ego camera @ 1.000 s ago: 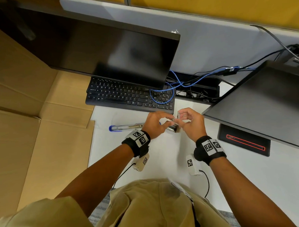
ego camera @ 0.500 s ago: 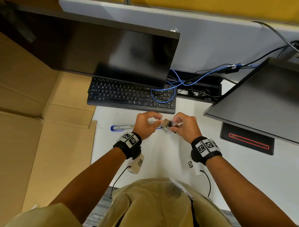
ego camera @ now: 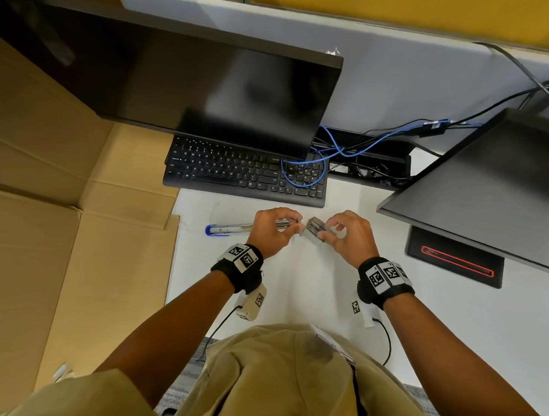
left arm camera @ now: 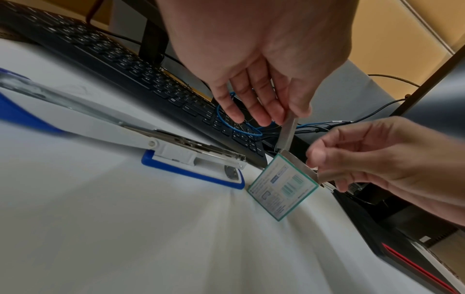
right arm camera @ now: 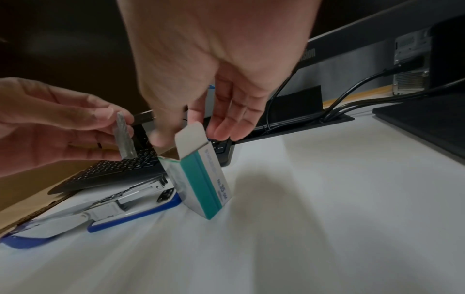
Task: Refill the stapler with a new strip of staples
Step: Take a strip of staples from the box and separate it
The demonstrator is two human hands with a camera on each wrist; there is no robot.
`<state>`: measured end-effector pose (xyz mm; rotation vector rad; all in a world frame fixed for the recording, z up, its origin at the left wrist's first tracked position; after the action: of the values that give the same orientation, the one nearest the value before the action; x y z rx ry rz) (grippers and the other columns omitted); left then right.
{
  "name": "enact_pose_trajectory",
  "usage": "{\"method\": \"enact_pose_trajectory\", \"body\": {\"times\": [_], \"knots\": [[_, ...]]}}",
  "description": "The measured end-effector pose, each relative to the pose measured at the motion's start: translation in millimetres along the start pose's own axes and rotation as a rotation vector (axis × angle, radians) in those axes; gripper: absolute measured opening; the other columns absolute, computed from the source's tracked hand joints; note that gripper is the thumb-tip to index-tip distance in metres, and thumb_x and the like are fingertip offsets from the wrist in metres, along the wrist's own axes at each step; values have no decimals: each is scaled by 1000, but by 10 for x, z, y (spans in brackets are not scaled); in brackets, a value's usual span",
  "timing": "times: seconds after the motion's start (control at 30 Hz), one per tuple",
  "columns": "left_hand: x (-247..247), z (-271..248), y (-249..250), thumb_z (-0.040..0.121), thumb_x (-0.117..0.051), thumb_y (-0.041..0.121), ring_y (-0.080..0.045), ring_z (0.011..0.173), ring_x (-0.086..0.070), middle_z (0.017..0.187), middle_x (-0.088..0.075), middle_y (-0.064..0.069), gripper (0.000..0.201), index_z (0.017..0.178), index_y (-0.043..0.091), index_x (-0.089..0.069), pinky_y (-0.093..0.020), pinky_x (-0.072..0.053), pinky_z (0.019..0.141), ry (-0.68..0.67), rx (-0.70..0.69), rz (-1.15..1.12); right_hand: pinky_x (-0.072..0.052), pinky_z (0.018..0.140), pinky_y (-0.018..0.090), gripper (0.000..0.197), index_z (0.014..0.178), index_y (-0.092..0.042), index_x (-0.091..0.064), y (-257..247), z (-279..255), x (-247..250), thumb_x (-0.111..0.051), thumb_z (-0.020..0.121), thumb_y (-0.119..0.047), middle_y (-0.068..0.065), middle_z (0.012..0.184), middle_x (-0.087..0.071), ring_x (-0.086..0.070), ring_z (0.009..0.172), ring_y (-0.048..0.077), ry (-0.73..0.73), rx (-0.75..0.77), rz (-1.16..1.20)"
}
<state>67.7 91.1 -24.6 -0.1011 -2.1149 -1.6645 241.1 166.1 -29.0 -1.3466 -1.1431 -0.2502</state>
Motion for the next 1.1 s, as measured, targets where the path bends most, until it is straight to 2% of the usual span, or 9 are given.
{"method": "enact_pose_trajectory", "body": {"times": [0.13,0.2,0.4,0.53,0.67,0.77,0.9,1.0,1.1], "knots": [[-15,-6,-28,81,-75,20,-15,93,-70,101,-75,-4,19,97,10,-73,-32,-57,89,-31,-21,6,-47,59,26,71,104,-28,-52,14,-68,6,-84,51,-64,-7,87,-58,-58,71,14,-38,-69,-3],[-111,-13,26,81,-74,19,-17,98,-68,106,-73,-4,17,96,10,-72,-36,-55,92,-115,-104,52,-49,58,29,81,107,-32,-45,0,-100,-12,-83,46,-68,-6,79,-59,-58,66,16,-75,-77,-38],[-436,-49,84,82,-72,24,-16,116,-55,125,-65,2,15,94,17,-71,-30,-37,100,-341,-210,299,-56,70,33,66,115,-30,-43,-85,-125,-106,-87,67,-28,-6,92,-64,-63,70,15,-99,13,75],[-513,-49,55,83,-70,28,-17,122,-48,130,-61,4,15,95,18,-70,-36,-38,104,-383,-212,414,-50,73,29,53,116,-27,-47,-93,-130,-143,-80,76,-27,-7,95,-68,-60,83,14,-78,74,-77],[-587,-50,128,83,-69,29,-18,124,-46,132,-59,3,16,92,16,-71,-38,-43,102,-410,-308,553,-53,80,34,45,113,-26,-53,-32,-140,-141,-77,77,-19,-3,99,-64,-60,91,18,-43,61,-70],[-630,-49,152,82,-70,29,-19,125,-46,134,-57,2,16,89,16,-71,-42,-43,101,-410,-356,615,-53,81,35,43,115,-17,-58,-118,-119,-100,-75,77,-7,3,109,-61,-58,97,21,3,129,-94],[-671,-48,144,82,-70,30,-20,130,-43,140,-52,2,15,87,16,-70,-43,-41,104,-420,-345,605,-52,87,33,45,116,-15,-58,-128,-18,-64,-75,76,-2,4,123,-55,-54,109,21,34,170,-163],[-661,-75,135,83,-69,29,-20,135,-40,146,-47,1,14,89,17,-70,-41,-38,108,-415,-330,572,-52,85,32,44,115,-13,-59,-123,61,-57,-73,76,2,5,117,-58,-59,99,23,21,166,-145],[-553,-100,98,84,-70,27,-18,129,-45,142,-50,0,14,93,16,-72,-32,-38,105,-363,-263,425,-48,88,30,47,118,-12,-58,-141,97,-61,-75,76,-1,7,117,-59,-57,105,25,-8,175,-187]]}}
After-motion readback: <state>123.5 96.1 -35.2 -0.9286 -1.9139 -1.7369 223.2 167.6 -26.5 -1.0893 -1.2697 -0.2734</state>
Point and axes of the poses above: each hand's wrist, its own z-axis towards the middle knuckle, its own x-axis out of the back of the hand, y = z × x, the point moved 10 cm from there along z, towards the middle knuckle
